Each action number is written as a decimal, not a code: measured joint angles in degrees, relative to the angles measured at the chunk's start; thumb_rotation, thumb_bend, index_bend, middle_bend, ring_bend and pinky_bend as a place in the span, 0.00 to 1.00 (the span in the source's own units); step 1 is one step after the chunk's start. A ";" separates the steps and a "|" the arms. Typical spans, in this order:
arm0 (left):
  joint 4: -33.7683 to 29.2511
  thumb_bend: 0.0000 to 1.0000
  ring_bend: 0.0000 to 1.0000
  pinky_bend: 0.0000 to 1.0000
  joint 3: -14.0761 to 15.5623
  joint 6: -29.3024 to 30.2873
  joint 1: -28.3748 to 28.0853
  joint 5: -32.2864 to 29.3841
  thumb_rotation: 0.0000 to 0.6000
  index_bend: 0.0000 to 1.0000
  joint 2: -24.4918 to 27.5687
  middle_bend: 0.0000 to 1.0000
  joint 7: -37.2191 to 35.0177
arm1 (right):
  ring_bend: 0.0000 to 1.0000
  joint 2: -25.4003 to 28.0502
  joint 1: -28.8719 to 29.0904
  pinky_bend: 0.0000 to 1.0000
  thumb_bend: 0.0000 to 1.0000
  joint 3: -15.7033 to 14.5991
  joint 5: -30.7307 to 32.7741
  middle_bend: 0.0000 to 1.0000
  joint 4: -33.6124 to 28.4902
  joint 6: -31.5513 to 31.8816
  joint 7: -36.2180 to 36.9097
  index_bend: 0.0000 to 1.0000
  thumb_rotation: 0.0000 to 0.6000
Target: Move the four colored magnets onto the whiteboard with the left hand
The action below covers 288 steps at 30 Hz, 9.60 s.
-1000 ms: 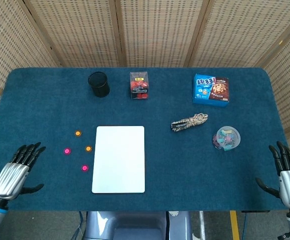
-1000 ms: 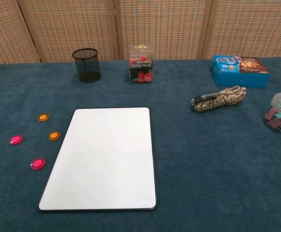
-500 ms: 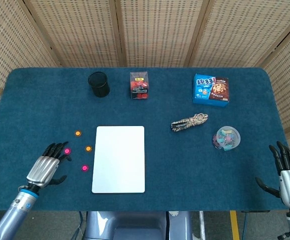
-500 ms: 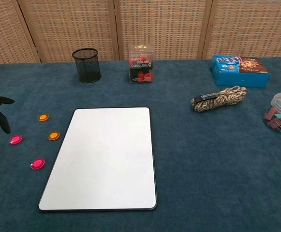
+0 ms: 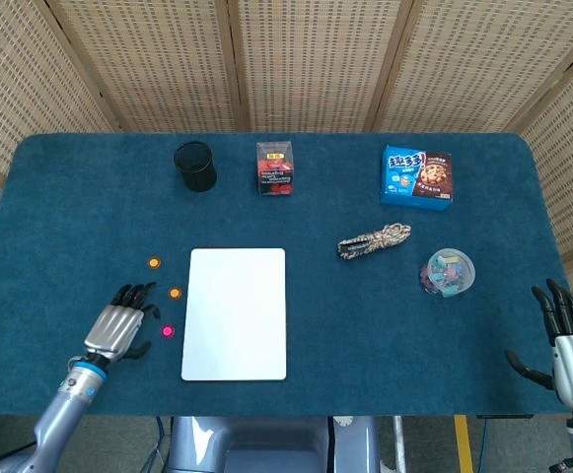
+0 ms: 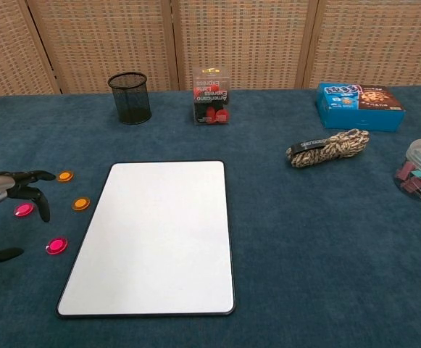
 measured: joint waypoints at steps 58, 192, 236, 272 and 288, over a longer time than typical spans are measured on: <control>1.05 0.27 0.00 0.00 -1.73 -1.19 -11.15 -5.56 1.00 0.30 -6.90 0.00 5.86 | 0.00 0.81 0.23 0.00 0.24 0.09 1.33 0.00 -1.32 -1.57 1.03 0.00 1.00; 22.48 0.34 0.00 0.00 -7.68 -9.64 -20.30 -20.44 1.00 0.60 -9.29 0.00 -4.92 | 0.00 2.38 0.92 0.00 0.24 0.29 3.86 0.00 -3.52 -5.10 2.93 0.00 1.00; 14.50 0.25 0.00 0.00 1.74 -5.39 -12.73 -12.25 1.00 0.37 1.19 0.00 -16.34 | 0.00 2.66 0.92 0.00 0.24 0.13 3.90 0.00 -4.02 -5.27 2.52 0.00 1.00; 22.46 0.31 0.00 0.00 0.33 -8.32 -9.64 -7.44 1.00 0.41 -3.27 0.00 -18.48 | 0.00 2.78 0.96 0.00 0.24 0.06 3.93 0.00 -4.02 -5.47 2.84 0.00 1.00; 22.85 0.36 0.00 0.00 -0.44 -8.89 -9.44 -8.53 1.00 0.53 -3.88 0.00 -16.46 | 0.00 2.85 0.98 0.00 0.24 0.07 3.99 0.00 -4.06 -5.57 3.01 0.00 1.00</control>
